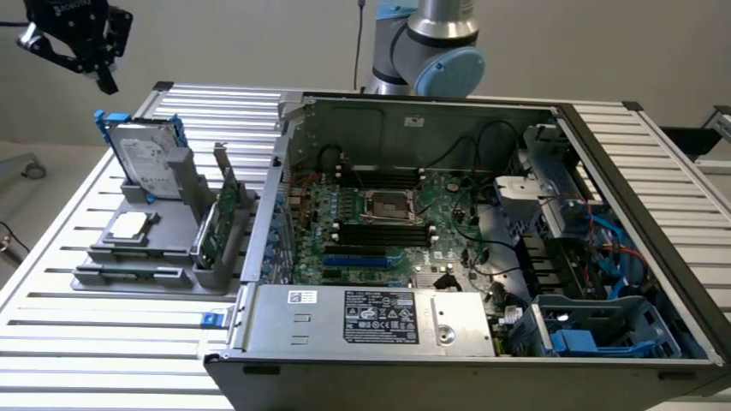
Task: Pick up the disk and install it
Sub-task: 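Pick up the disk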
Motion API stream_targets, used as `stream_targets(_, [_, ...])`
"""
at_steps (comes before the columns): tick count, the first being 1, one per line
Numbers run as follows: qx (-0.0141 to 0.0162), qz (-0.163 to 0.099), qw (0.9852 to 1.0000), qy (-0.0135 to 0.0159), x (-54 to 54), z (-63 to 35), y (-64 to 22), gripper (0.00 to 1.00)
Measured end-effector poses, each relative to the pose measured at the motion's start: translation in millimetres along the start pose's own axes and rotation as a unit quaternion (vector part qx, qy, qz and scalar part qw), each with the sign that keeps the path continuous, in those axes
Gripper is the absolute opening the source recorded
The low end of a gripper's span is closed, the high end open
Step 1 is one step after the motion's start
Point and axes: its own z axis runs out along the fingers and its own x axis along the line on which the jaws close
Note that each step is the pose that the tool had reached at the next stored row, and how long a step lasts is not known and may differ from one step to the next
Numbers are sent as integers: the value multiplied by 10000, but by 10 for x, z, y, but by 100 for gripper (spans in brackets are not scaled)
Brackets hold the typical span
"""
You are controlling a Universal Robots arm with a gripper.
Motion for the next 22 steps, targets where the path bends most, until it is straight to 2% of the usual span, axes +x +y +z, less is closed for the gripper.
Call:
stream_targets(5, [-7,-451,9990,24,0,3,0,11])
stream_targets(8, [-12,-729,9973,38,0,4,0,11])
stream_targets(11, [-12,-995,9950,50,0,5,0,11])
stream_targets(16, [-2,-1449,9894,65,0,8,0,11])
stream_targets(19, [4,-1715,9852,74,0,9,0,11])
stream_targets(22, [9,-1988,9800,84,0,10,-1,11])
